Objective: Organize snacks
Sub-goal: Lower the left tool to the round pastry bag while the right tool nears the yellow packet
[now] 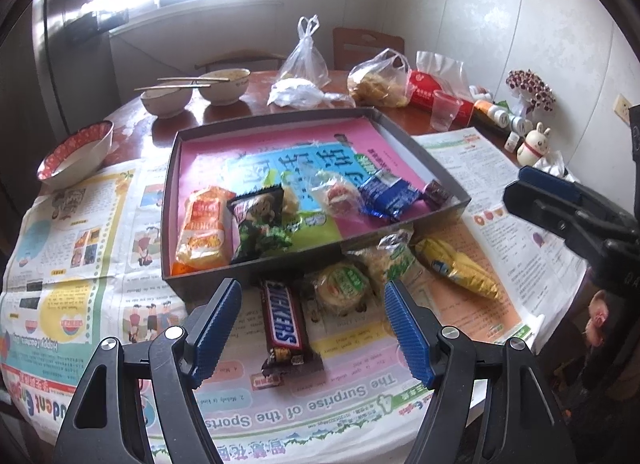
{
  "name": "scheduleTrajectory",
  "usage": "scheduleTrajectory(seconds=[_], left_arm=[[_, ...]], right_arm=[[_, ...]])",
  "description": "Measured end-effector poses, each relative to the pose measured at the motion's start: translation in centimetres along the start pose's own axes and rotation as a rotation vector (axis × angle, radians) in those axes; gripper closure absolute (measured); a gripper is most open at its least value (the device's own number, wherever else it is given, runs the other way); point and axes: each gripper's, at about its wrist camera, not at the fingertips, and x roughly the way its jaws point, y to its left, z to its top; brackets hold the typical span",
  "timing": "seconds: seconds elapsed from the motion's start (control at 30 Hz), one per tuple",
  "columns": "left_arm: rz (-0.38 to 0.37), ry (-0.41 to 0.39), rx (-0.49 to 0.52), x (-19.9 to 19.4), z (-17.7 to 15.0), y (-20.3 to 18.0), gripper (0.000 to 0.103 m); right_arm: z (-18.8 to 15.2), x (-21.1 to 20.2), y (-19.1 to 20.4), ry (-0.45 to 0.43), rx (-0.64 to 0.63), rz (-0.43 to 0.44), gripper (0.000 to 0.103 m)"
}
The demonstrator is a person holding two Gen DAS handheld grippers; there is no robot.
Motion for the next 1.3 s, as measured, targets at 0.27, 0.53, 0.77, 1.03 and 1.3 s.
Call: scheduleTrajectory(seconds=[0.27, 0.53, 0.77, 1.03, 1.3], left_arm=[[0.013, 0.035, 0.01, 0.7, -0.7, 0.2, 0.028], [0.027, 0.067, 0.013, 1.4, -1.4, 0.3, 0.028], [0.014, 0.062, 0.042, 1.6, -1.4, -0.8, 0.028], [0.007, 0.073, 0.05, 3.1, -0.9, -1.3, 0.029], [0.009, 0.087, 0.067, 4.7, -0.7, -1.7, 0.044]], right_arm=[[-1.1, 0.2, -0.8, 0.025, 0.003, -0.011, 0.027], [-1.9, 0.6, -1.3, 0.047, 0.011, -0.015, 0.027], [-2.8, 1.2, -1.5, 0.072, 0.005, -0.02, 0.027], [-4.1, 2.5, -2.0, 0.124, 0.005, -0.037, 0.027], [-4.6, 3.5, -1.8, 0.156, -0.01, -0.043, 0.027]])
